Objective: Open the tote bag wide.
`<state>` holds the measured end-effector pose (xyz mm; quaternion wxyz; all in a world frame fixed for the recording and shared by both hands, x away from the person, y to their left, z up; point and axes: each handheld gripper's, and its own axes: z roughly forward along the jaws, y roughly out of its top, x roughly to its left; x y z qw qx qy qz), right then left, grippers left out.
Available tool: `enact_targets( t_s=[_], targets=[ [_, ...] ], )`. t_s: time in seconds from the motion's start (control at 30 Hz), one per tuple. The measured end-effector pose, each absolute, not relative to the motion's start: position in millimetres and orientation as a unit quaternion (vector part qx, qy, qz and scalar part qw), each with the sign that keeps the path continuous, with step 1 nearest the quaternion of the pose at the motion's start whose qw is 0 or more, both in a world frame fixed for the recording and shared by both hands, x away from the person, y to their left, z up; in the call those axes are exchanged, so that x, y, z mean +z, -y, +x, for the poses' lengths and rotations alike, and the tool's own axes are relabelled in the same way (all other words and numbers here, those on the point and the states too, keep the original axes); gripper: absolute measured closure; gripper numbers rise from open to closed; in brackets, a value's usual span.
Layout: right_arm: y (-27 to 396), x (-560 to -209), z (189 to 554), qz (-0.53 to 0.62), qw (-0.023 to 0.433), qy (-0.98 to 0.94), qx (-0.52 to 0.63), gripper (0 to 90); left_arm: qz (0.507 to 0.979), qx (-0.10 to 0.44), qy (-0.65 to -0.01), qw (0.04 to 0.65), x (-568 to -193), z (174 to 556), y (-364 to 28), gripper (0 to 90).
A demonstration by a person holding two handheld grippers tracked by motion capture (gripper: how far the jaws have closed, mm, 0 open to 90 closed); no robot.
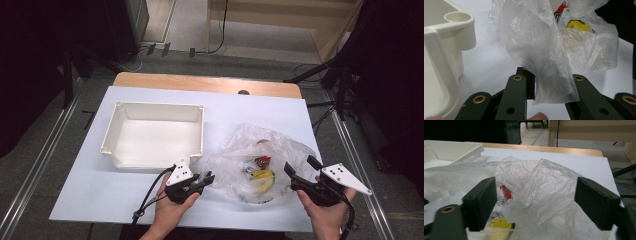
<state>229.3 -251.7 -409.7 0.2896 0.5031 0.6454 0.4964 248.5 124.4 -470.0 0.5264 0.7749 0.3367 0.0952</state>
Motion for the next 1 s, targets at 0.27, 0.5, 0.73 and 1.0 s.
enact_targets(
  t_s=[0.27, 0.5, 0.73, 1.0],
  targets=[
    [252.3, -423.3, 252.8, 0.527, 0.277, -0.646, 0.478, 77.8, 0.775, 0.095, -0.336, 0.528, -470.0, 248.4, -124.6, 77.2],
    [251.2, -416.5, 276.2, 0.512, 0.267, -0.652, 0.492, 89.3, 0.775, 0.095, -0.333, 0.528, -470.2, 248.3, -124.2, 79.8],
    [248.5, -412.2, 310.7, 0.51, 0.262, -0.653, 0.496, 89.5, 0.779, 0.094, -0.331, 0.525, -470.3, 248.0, -123.5, 84.4],
    [249.5, -427.2, 346.5, 0.542, 0.229, -0.648, 0.483, 89.5, 0.783, 0.095, -0.33, 0.518, -470.6, 248.4, -121.9, 85.9]
  ],
)
